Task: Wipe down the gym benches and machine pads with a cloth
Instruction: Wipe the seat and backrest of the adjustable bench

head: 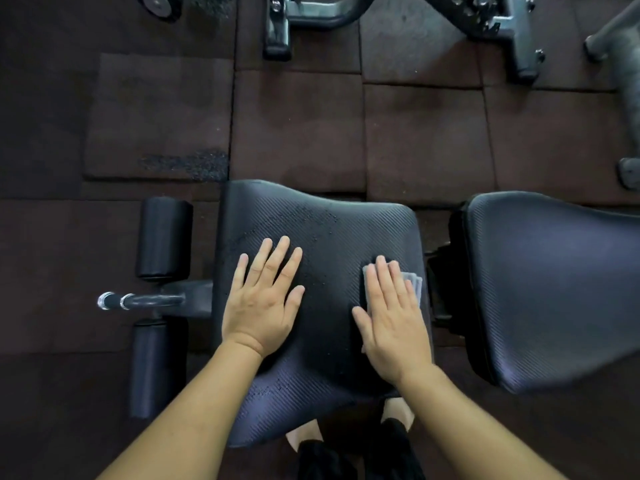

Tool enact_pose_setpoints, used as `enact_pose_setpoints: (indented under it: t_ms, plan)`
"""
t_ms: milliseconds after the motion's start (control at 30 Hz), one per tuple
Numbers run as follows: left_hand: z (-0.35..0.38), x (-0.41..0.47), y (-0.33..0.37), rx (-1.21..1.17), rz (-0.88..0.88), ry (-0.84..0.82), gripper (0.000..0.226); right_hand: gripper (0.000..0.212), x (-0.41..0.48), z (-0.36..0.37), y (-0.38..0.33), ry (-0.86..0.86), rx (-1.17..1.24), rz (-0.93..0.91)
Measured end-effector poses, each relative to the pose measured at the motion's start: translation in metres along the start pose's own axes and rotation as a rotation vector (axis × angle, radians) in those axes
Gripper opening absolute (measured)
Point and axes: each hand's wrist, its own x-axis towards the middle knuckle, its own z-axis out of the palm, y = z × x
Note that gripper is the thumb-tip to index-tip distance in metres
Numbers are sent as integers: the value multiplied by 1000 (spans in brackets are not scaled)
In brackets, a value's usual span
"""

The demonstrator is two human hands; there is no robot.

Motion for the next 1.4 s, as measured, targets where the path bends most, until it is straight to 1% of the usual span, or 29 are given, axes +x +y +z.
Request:
enact_pose_setpoints:
  t_ms: [100,200,300,367,467,500,567,633,700,767,867,967,1000,1100,1133,1233,1300,1400]
  plan:
    - [2,1,-2,2,-1,10,61,71,50,-10,14,22,-23,-1]
    - [3,0,-2,30,6,5,61,71,119,-25,11,35,-43,108]
    - [4,0,-3,35,-1,3,61,71,139,-22,-13,58,-31,209]
    - [5,0,-3,35,-4,8,61,73,110,-13,-33,93,17,158]
    - [5,0,-3,33,1,23,60,72,29,10,-61,41,40,0]
    - [5,0,-3,31,1,25,60,70,16,13,-62,28,41,-35]
    - [5,0,-2,26,-2,29,59,68,29,10,-55,18,59,-77]
    - [5,1,-2,22,1,39,59,67,70,1,-49,47,37,-89]
    - [5,1,-2,24,5,51,58,67,119,-11,-50,68,30,-50]
    - [5,1,-3,20,7,59,57,67,143,-13,-55,80,13,8]
    - [6,-1,-3,17,11,65,57,67,117,-4,-60,125,42,6]
    - [5,0,-4,10,1,64,57,67,54,8,-57,73,21,-103]
    - [5,-1,-4,10,1,61,57,67,47,9,-52,52,3,-140]
    - [5,0,-3,17,6,53,57,65,81,-3,-27,43,-42,-182]
    - [5,0,-3,16,3,47,57,65,100,-12,-19,48,-51,-152]
    - [3,1,-2,15,-1,41,58,66,132,-31,11,34,-18,30]
    - [2,1,-2,15,3,34,58,69,108,-25,17,73,-1,102]
    - [1,0,-1,7,-11,16,58,71,18,-3,0,125,34,163]
